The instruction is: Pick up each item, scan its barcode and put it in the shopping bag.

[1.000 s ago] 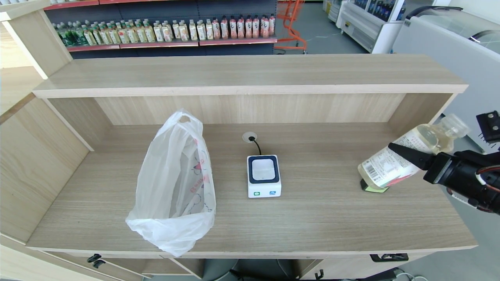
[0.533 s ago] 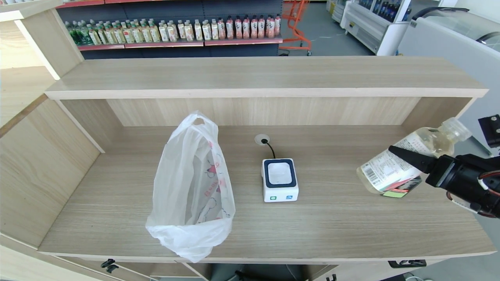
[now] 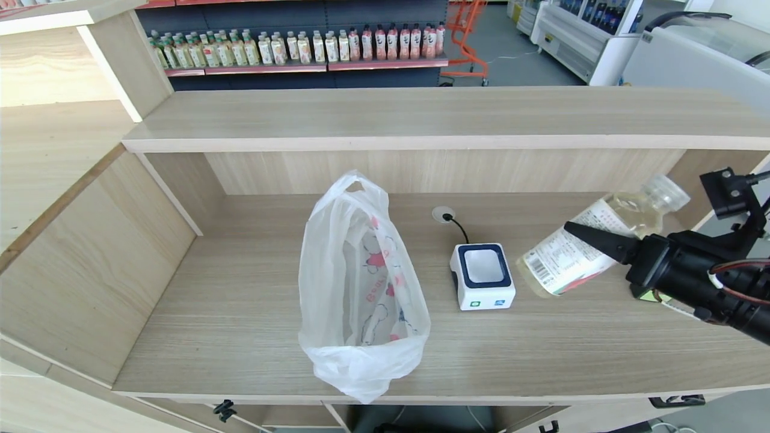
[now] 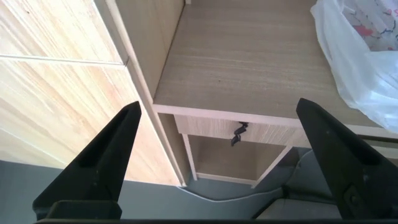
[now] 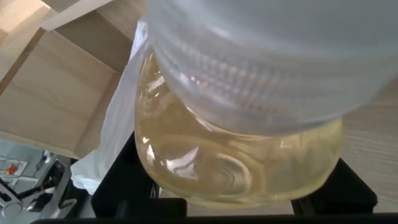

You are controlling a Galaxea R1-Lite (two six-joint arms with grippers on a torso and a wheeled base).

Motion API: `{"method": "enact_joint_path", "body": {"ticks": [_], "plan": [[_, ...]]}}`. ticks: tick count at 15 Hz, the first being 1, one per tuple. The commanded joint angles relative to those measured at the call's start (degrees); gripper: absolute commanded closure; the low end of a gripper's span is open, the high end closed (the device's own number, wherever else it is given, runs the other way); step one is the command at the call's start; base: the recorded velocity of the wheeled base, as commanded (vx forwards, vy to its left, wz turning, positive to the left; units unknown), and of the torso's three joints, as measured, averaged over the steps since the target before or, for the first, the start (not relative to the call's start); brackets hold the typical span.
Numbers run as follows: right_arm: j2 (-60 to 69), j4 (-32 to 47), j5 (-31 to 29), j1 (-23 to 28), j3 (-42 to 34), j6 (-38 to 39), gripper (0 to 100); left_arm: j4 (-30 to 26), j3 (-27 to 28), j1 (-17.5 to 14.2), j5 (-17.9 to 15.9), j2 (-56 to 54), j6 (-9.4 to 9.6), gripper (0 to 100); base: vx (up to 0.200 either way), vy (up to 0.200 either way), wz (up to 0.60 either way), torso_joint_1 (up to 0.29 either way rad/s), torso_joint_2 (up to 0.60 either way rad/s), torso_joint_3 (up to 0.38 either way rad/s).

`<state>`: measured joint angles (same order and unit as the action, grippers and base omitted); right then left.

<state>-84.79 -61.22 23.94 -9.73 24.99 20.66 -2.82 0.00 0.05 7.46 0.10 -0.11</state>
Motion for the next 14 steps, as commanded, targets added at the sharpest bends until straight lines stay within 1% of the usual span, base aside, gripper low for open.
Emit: {"method": "enact_joint_path", "body": {"ticks": [1,2,3,5,6,8,10,12,14], "plan": [[-2.58,0.05,-0.12,-3.89,2.87,-0.01,100,0.00,0.00,0.04,0.01,-0.01,0.02,0,0.000,0.200,0.00,0.002,0.00,0.002],[-2.58,0.05,-0.12,-3.89,2.87,-0.01,100,0.00,0.00,0.04,0.01,-0.01,0.02,0,0.000,0.000,0.00,0.000,0.00,0.000],[-4.95,0.05,-0.12,-6.80,6.30,0.17,100,0.00,0.00,0.04,0.01,-0.01,0.29,0,0.000,0.000,0.00,0.000,0.00,0.000],[-6.09,0.05,-0.12,-8.90,8.32,1.40,100,0.00,0.00,0.04,0.01,-0.01,0.20,0,0.000,0.000,0.00,0.000,0.00,0.000],[-7.68,0.05,-0.04,-11.89,11.31,3.59,100,0.00,0.00,0.04,0.01,-0.01,0.20,0,0.000,0.000,0.00,0.000,0.00,0.000],[-10.58,0.05,-0.12,-15.06,13.94,4.47,100,0.00,0.00,0.04,0.01,-0.01,0.20,0,0.000,0.000,0.00,0.000,0.00,0.000],[-13.12,0.05,-0.12,-17.69,14.91,5.62,100,0.00,0.00,0.04,0.01,-0.01,0.20,0,0.000,0.000,0.00,0.000,0.00,0.000],[-17.08,-0.21,-0.12,-19.45,16.14,5.62,100,0.00,0.00,0.04,0.01,-0.01,0.20,0,0.000,0.000,0.00,0.000,0.00,0.000],[-21.12,-0.39,-0.48,-19.54,18.69,5.26,100,0.00,0.00,0.04,0.01,-0.01,0.20,0,0.000,0.000,0.00,0.000,0.00,0.000]]}}
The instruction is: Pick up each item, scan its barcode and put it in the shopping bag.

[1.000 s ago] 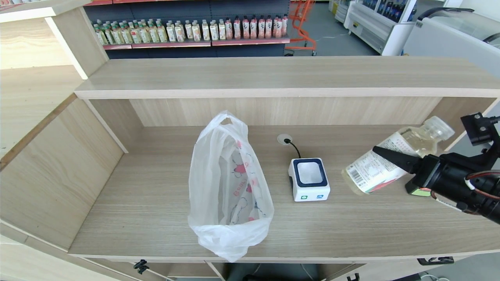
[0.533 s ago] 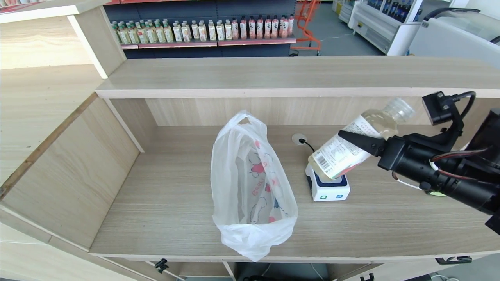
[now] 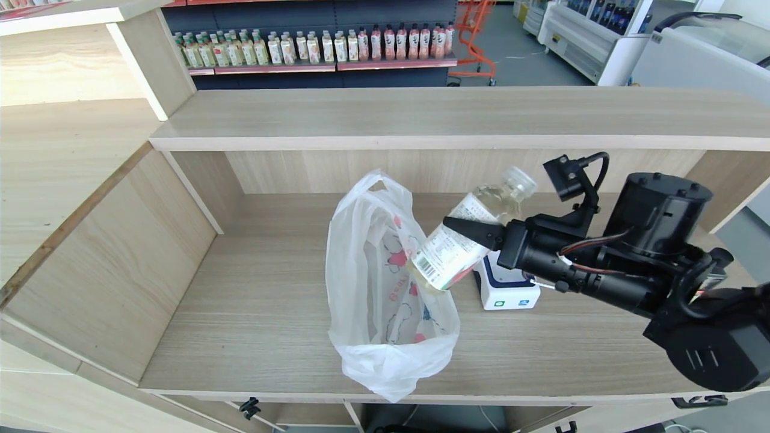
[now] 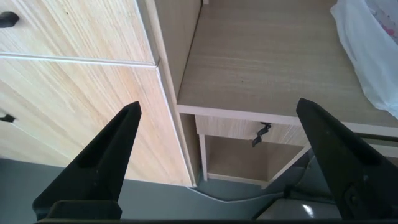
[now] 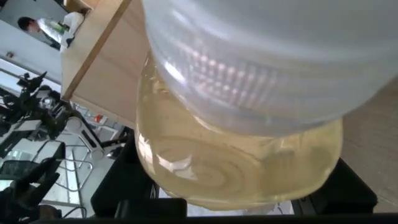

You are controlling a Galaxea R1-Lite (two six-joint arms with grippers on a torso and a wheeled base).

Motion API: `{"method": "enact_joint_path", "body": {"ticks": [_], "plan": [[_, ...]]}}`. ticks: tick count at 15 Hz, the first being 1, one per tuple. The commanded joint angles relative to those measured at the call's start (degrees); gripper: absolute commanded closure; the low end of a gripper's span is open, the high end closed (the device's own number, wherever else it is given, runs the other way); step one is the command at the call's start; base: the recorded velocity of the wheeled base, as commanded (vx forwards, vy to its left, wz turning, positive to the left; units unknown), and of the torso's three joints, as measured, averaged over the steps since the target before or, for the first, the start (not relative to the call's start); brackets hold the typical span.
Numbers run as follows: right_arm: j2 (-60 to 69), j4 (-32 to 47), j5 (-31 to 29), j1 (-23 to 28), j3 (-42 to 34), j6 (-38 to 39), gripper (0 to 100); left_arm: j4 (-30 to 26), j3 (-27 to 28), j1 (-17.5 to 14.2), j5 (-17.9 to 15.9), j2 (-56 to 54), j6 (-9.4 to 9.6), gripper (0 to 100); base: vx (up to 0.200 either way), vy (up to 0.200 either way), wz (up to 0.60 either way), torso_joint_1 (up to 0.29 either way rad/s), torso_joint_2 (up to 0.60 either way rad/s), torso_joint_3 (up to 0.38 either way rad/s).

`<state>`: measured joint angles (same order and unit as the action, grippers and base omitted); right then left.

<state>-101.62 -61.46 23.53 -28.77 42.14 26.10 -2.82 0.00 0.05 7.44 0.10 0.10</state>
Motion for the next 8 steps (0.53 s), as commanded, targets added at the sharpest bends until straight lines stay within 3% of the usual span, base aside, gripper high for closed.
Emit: {"method": "enact_joint_path", "body": {"ticks": [1,8], "plan": [[-6.31,0.12,-0.15,-0.50,3.21,-1.05,100,0.00,0.00,0.04,0.03,-0.01,-0.01,0,0.000,0.000,0.00,0.000,0.00,0.000],[-17.73,-0.67,0.20,-2.70,7.78,-15.64,100,0.00,0.00,0.04,0.03,-0.01,-0.01,0,0.000,0.000,0.00,0.000,0.00,0.000]]}}
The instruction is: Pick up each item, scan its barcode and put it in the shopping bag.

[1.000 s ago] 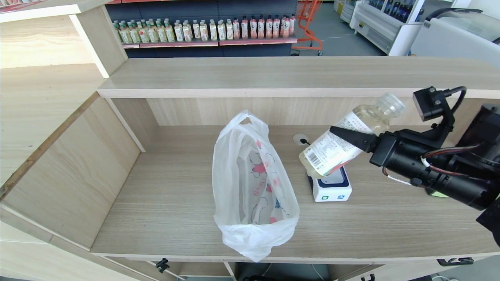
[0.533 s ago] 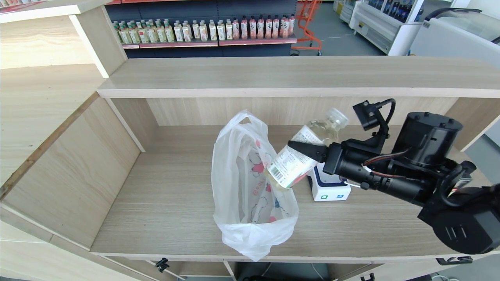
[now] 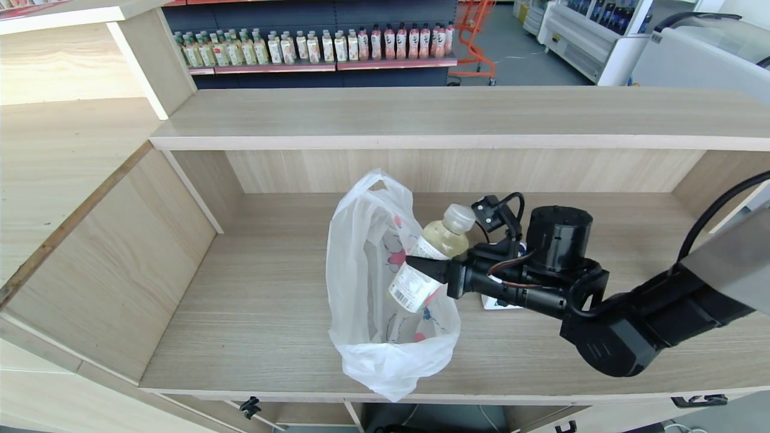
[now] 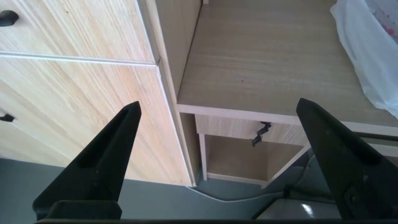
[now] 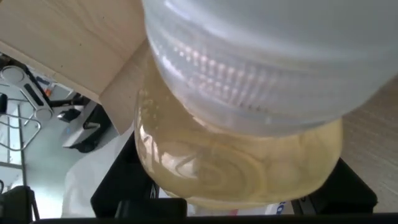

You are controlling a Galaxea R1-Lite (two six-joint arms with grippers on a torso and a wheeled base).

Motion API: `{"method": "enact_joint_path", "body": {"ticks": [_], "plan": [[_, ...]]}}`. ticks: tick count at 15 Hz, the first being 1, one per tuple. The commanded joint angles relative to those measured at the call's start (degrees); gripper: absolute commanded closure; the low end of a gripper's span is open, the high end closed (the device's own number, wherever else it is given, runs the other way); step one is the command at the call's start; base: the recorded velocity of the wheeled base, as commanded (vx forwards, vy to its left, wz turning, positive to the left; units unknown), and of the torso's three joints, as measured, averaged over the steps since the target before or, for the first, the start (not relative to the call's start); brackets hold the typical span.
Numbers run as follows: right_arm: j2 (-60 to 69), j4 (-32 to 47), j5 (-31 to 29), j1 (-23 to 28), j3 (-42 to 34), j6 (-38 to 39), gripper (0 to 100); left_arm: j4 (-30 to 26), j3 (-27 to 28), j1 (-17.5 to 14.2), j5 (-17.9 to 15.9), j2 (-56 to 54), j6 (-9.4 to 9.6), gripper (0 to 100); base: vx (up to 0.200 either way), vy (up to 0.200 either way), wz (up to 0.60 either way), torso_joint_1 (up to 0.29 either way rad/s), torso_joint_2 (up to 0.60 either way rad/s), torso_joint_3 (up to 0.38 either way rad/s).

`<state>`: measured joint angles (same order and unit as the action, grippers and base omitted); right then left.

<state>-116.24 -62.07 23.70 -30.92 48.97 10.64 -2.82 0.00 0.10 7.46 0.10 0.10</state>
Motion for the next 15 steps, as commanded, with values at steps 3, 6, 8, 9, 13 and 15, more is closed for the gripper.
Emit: {"method": "enact_joint_path", "body": {"ticks": [3,6,8,9,13,15], "plan": [[-8.13,-0.77,0.03,-2.13,6.75,-3.96,100,0.00,0.00,-0.01,0.01,-0.01,-0.01,0,0.000,0.000,0.00,0.000,0.00,0.000],[-10.85,-0.94,0.03,-2.04,7.63,-12.05,100,0.00,0.00,-0.01,0.01,-0.01,-0.01,0,0.000,0.000,0.00,0.000,0.00,0.000],[-12.43,-2.35,-0.06,-1.87,7.98,-16.88,100,-0.08,0.00,-0.01,0.01,-0.01,-0.01,0,0.000,0.000,0.00,0.000,0.00,0.000],[-12.96,-2.96,-0.06,-1.87,8.51,-17.06,100,0.00,0.00,-0.01,0.01,-0.01,-0.01,0,0.000,0.000,0.00,0.000,0.00,0.000],[-12.43,-3.93,-0.23,-1.43,8.34,-16.00,0,0.00,0.00,-0.01,0.01,-0.01,-0.01,0,0.000,0.000,0.00,0.000,0.00,0.000],[-10.06,-3.93,-0.14,-0.64,7.19,-11.70,0,0.00,0.00,-0.01,0.01,-0.01,-0.01,0,0.000,0.000,0.00,0.000,0.00,0.000]]}}
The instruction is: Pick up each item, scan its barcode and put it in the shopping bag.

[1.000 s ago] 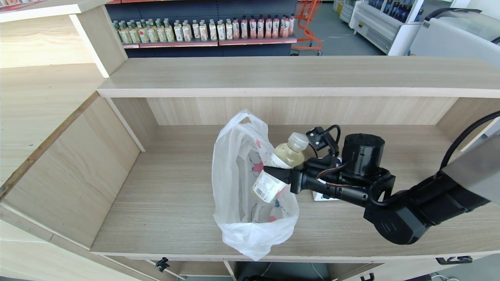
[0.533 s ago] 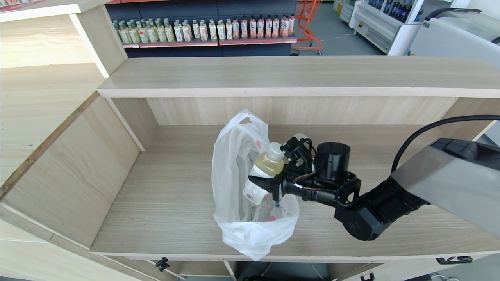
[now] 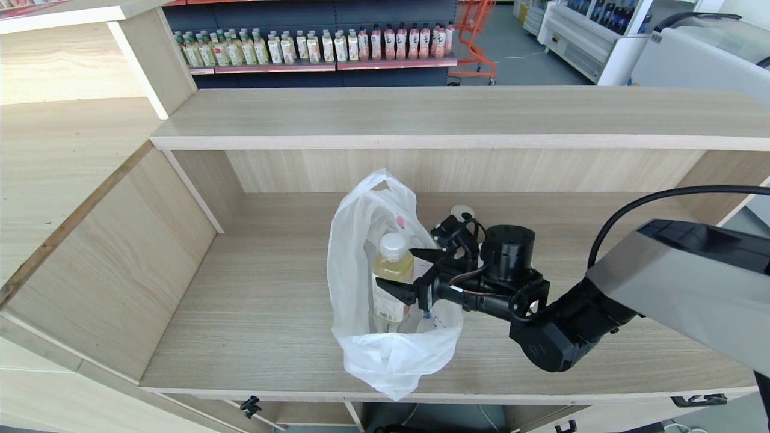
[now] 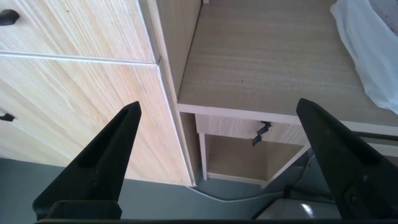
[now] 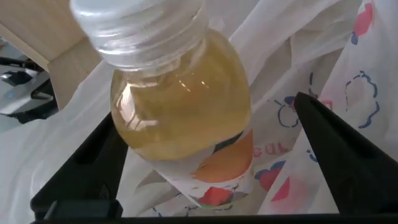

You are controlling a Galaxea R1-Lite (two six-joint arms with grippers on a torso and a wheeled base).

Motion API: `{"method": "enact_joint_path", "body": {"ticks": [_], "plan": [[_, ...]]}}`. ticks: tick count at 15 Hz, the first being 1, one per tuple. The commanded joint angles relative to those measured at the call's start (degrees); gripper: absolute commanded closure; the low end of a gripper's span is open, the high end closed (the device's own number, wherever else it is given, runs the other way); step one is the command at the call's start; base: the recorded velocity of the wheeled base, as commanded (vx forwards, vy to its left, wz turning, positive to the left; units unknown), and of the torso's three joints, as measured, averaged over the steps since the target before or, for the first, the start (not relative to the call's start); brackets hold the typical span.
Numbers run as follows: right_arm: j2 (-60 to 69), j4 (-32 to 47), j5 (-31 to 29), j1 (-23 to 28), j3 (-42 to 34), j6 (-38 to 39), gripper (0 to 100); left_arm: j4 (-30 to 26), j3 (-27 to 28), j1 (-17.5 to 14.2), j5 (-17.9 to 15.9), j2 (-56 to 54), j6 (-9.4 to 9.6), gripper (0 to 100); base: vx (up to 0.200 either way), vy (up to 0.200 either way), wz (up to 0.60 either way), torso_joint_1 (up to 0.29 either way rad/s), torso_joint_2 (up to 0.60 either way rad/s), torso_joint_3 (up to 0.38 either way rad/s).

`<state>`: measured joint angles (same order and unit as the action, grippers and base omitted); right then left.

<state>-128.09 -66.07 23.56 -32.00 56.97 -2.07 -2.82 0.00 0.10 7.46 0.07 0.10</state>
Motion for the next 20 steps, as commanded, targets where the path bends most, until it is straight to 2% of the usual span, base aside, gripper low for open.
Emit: {"method": "enact_joint_path", "body": {"ticks": [1,2,3,4,5,6,7,8,11,13,15,20], "plan": [[3.63,0.07,-0.01,1.15,-1.42,3.48,0,0.00,0.00,-0.01,0.01,0.01,-0.01,0,0.000,0.000,0.00,0.000,0.00,0.000],[4.78,0.16,0.08,1.24,-1.68,4.88,0,-0.08,0.00,-0.01,0.01,0.01,-0.01,0,0.000,0.000,0.00,0.000,0.00,0.000],[9.87,0.42,0.17,1.33,-3.35,10.95,0,0.00,0.00,-0.01,0.01,0.01,-0.01,0,0.000,0.000,0.00,0.000,0.00,0.000],[13.92,0.51,0.25,1.41,-5.55,13.76,0,0.00,0.00,-0.01,0.01,0.01,-0.01,0,0.000,0.000,0.00,0.000,0.00,0.000],[18.57,0.59,0.25,1.94,-9.68,14.20,0,-0.08,0.00,-0.01,0.01,0.01,-0.01,0,0.000,0.000,0.00,0.000,0.00,0.000],[18.57,0.59,0.25,1.94,-9.68,14.20,0,-0.08,0.00,-0.01,0.01,0.01,-0.01,0,0.000,0.000,0.00,0.000,0.00,0.000],[29.65,0.77,2.10,3.96,-19.26,14.55,0,0.00,0.00,-0.01,0.01,0.01,-0.01,0,0.000,0.000,0.00,0.000,0.00,0.000],[31.85,1.12,2.54,4.49,-20.32,15.70,0,0.00,0.00,-0.01,0.01,0.01,-0.01,0,0.000,0.000,0.00,0.000,0.00,0.000],[44.41,12.81,2.45,13.28,-22.07,16.84,0,0.00,0.00,-0.01,0.01,0.01,-0.01,0,0.000,0.000,0.00,0.000,0.00,0.000],[48.46,17.91,2.45,18.47,-22.16,16.22,0,0.00,0.00,-0.01,0.01,0.01,-0.01,0,0.000,0.000,0.00,0.000,0.00,0.000],[50.30,18.35,2.45,22.24,-24.71,16.22,0,0.00,0.00,-0.01,0.01,0.01,-0.01,0,0.000,0.000,0.00,0.000,0.00,0.000],[52.76,18.26,2.45,25.06,-30.69,16.22,0,0.00,0.00,-0.01,-0.08,0.01,0.08,0,0.000,0.000,0.00,0.000,0.00,0.000]]}}
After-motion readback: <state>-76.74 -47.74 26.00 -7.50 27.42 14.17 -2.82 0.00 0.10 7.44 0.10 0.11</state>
